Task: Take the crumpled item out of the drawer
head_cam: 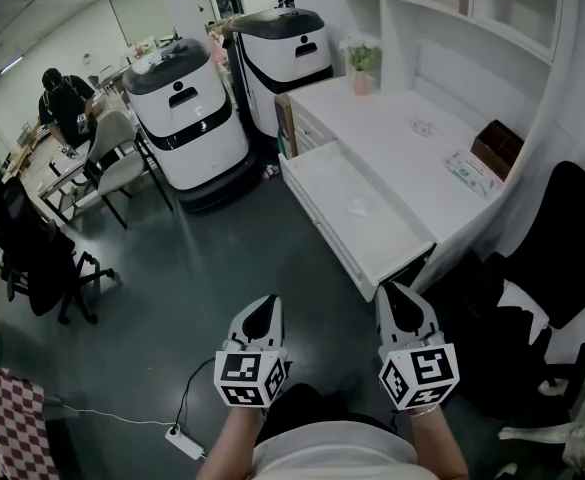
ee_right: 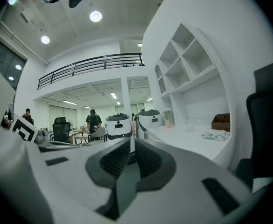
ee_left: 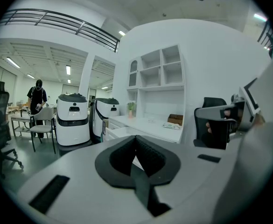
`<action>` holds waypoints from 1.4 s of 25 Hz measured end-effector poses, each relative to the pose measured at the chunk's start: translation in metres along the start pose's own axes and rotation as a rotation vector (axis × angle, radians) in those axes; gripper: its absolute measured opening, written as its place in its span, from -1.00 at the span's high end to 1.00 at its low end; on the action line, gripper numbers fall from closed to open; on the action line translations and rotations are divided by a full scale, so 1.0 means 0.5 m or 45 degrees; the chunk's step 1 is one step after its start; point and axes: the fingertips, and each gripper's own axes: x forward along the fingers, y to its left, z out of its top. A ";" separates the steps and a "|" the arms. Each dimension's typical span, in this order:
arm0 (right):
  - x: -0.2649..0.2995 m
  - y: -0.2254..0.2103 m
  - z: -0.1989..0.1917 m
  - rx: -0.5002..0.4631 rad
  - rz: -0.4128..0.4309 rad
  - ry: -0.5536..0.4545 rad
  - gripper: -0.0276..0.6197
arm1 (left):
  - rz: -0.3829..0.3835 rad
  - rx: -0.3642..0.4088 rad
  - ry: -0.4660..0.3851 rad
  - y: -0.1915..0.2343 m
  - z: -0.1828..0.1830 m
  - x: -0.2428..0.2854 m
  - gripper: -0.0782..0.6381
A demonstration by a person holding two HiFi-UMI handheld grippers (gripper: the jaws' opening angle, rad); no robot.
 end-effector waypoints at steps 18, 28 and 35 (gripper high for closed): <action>0.101 -0.061 -0.001 0.057 -0.019 0.069 0.42 | -0.030 -0.032 0.076 0.027 -0.018 0.121 0.80; 0.265 -0.127 0.000 0.063 -0.097 0.106 0.31 | -0.061 -0.063 0.093 0.103 0.008 0.283 0.80; 0.409 -0.173 0.004 0.077 -0.137 0.162 0.15 | -0.093 -0.073 0.132 0.170 0.034 0.415 0.80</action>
